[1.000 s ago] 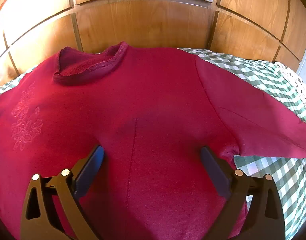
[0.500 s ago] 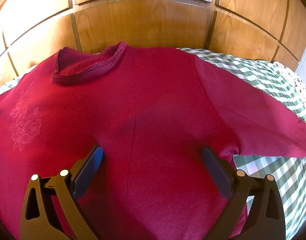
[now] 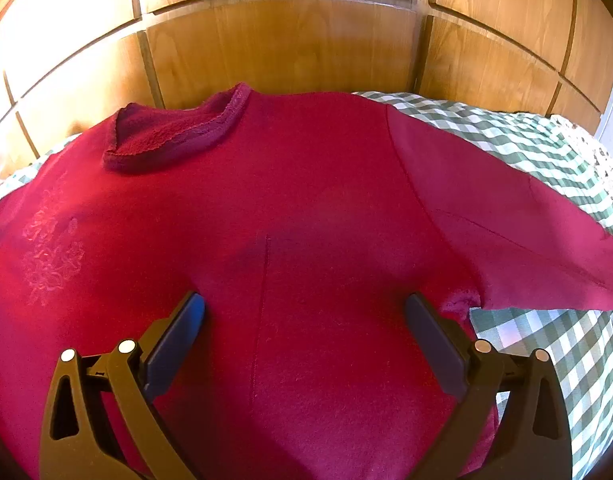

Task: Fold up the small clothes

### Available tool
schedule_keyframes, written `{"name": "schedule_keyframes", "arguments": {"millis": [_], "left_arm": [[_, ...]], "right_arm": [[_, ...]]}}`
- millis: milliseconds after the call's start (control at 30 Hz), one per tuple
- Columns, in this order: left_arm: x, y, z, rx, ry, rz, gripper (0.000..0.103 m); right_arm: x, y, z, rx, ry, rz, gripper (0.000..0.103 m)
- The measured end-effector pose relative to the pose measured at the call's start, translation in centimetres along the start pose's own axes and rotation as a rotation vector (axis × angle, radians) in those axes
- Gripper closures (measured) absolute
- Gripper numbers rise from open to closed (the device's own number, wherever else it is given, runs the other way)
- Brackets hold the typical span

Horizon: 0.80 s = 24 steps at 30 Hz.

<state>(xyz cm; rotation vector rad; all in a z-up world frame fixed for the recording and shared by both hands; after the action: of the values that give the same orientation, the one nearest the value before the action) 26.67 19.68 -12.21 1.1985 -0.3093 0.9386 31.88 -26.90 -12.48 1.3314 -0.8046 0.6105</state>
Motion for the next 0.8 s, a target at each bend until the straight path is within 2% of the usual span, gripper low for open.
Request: {"name": "schedule_keyframes", "arguments": {"millis": [100,200,367,500,567,667,733,767,800], "left_arm": [[-3.5,3.6,2.4,-0.120,-0.110,-0.044,0.065],[-7.1,5.5,3.6,-0.206,-0.156,-0.122,0.065],[-11.9,8.2,3.7,-0.256,-0.209,-0.192,0.065],[-13.7,10.3,3.7,-0.274,-0.201,-0.189,0.067],[-14.1,10.5,3.5,-0.267,-0.208,-0.189,0.078],[-15.1,10.8,3.7,-0.264,-0.252,-0.186,0.093],[-15.3,11.0,3.1,-0.253,-0.272,-0.177,0.095],[-15.3,11.0,3.4,-0.254,-0.267,-0.177,0.095],[-15.3,11.1,3.4,-0.252,-0.261,-0.176,0.095]], "right_arm": [[-0.2,0.9,0.5,0.008,-0.034,-0.010,0.004],[-0.8,2.9,1.5,0.015,-0.031,-0.016,0.004],[-3.9,8.0,5.7,-0.053,0.038,-0.017,0.004],[-8.0,11.9,8.9,-0.041,0.002,-0.071,0.005],[-10.5,14.2,10.0,0.006,-0.061,-0.110,0.013],[-13.6,17.8,9.8,0.061,-0.087,-0.132,0.034],[-14.7,19.3,9.1,0.094,-0.087,-0.145,0.060],[-15.2,19.9,8.7,0.106,-0.073,-0.152,0.066],[-15.6,20.3,8.3,0.118,-0.055,-0.157,0.081]]}}
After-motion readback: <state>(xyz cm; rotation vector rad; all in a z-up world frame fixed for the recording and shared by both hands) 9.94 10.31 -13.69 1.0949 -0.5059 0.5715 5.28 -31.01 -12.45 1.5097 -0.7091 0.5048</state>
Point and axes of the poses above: each gripper's, at about its wrist camera, not at the fingertips, and y roughly against the way its jaws point, z to its right, x to its top, the point moved 10 cm from there along -y, roughly the way its jaws point, and after that the axes turned 13 degrees about z, right-handed, at the moved point
